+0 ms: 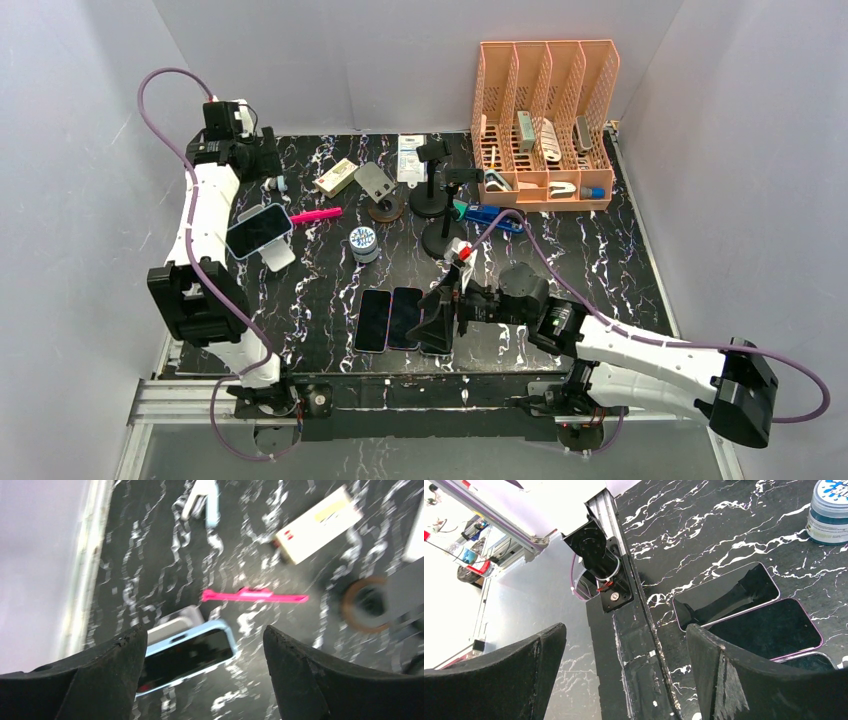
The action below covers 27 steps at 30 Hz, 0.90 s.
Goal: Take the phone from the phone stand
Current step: Adjust the phone stand with the phone at the center of the board.
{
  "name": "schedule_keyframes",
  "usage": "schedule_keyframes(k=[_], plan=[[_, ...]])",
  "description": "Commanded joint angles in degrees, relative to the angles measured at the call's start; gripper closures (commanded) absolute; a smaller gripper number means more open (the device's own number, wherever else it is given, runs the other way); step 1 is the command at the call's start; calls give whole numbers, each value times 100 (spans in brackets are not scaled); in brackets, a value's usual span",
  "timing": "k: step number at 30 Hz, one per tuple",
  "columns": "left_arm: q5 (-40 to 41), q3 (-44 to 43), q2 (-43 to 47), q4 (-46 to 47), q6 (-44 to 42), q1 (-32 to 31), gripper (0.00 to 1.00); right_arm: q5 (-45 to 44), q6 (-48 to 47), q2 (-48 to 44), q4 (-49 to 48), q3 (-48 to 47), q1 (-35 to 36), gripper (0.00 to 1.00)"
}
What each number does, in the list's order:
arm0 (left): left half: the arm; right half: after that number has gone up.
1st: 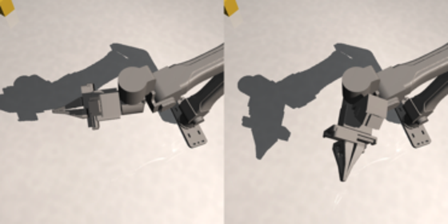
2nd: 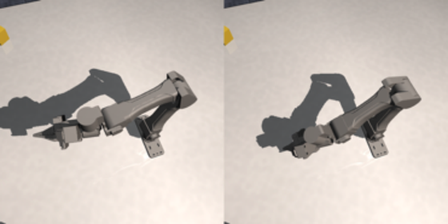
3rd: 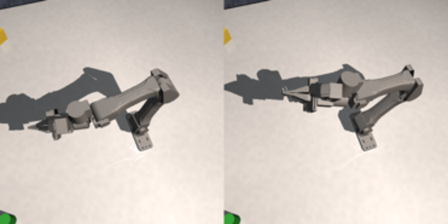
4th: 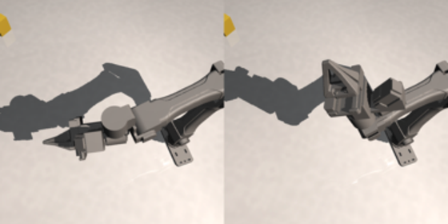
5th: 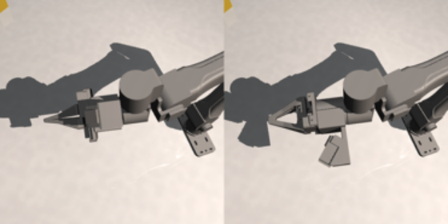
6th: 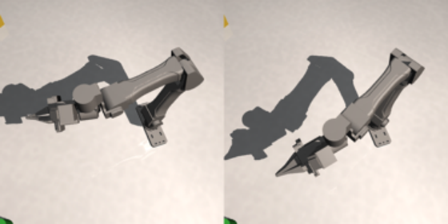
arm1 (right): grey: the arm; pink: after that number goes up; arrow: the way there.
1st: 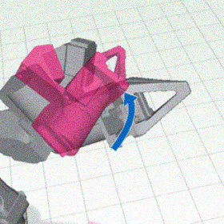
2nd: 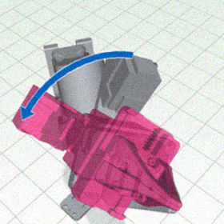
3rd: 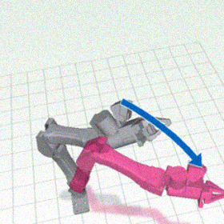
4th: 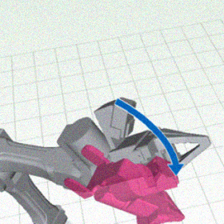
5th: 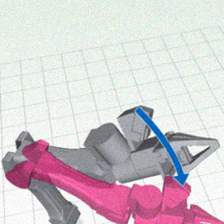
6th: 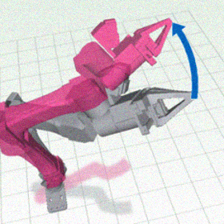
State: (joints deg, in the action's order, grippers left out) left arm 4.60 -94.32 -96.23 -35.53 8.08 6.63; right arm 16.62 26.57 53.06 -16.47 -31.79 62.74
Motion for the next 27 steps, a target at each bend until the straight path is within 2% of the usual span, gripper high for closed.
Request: schedule_keyframes(k=[1, 8, 11, 14, 15, 17, 19, 21, 27], plan=[[645, 198, 611, -852, -1704, 156, 16, -43, -176, -202, -286, 114, 10, 3], [356, 367, 529, -1014, -1575, 310, 18, -75, -222, -403, -299, 263, 10, 3], [319, 408, 512, -848, -981, 312, 20, -166, -223, -470, -412, 392, 10, 3], [33, 533, 694, -195, 131, 308, 25, -127, -272, -392, -488, 384, 10, 3], [1, 735, 937, 418, 575, 270, 26, -96, -301, -355, -463, 351, 10, 3], [464, 1306, 1567, 1333, 1251, -32, 27, -58, -363, -290, -363, 276, 6, 3], [1222, 1798, 2192, 1936, 1532, -757, 26, -60, -397, -270, -298, 228, 10, 3], [1900, 2091, 2681, 1930, 1996, -1238, 26, -103, -402, -263, -285, 222, 5, 3], [2559, 3959, 4479, 1107, 3880, -1792, 37, -221, -440, -246, -161, 141, 1, 3]])
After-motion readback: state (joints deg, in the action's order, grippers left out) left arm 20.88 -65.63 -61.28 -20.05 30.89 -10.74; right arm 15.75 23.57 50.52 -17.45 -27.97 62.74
